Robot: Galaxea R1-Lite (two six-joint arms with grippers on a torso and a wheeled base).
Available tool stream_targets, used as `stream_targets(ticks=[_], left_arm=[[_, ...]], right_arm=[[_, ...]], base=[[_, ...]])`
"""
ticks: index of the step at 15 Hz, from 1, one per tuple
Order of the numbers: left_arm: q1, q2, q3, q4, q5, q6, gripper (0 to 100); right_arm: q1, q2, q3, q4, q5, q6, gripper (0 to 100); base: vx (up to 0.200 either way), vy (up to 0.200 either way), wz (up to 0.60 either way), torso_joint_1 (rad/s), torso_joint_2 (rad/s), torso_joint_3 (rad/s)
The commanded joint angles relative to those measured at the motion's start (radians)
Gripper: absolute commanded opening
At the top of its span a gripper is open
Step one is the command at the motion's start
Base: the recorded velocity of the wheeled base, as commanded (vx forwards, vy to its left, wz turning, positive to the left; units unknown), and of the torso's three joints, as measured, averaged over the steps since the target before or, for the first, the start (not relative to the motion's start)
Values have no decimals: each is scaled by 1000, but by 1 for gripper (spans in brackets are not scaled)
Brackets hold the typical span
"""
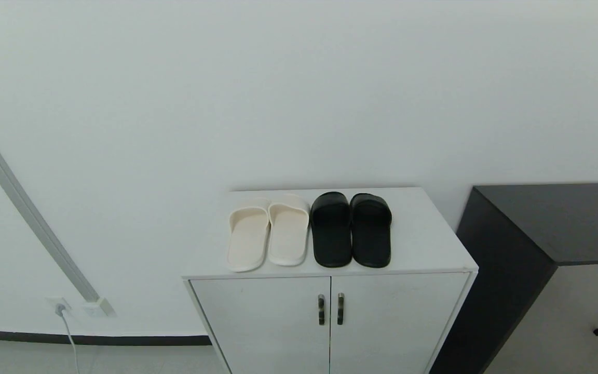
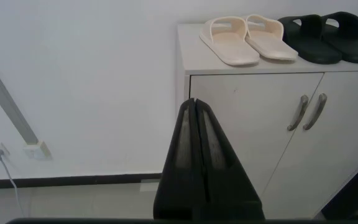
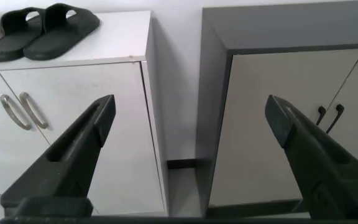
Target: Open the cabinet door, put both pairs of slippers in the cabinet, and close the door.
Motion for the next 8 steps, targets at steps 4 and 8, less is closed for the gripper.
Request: stream_targets(ticks=[4, 8], left_arm=[[0, 0, 0, 1, -2, 5, 0], [0, 0, 0, 1, -2, 5, 0]], right_arm=[[29, 220, -216, -22, 3, 186, 100], [76, 557, -161, -87, 168, 76, 100]], base=[[0, 0, 0, 0, 0, 0], [0, 0, 0, 0, 0, 0]])
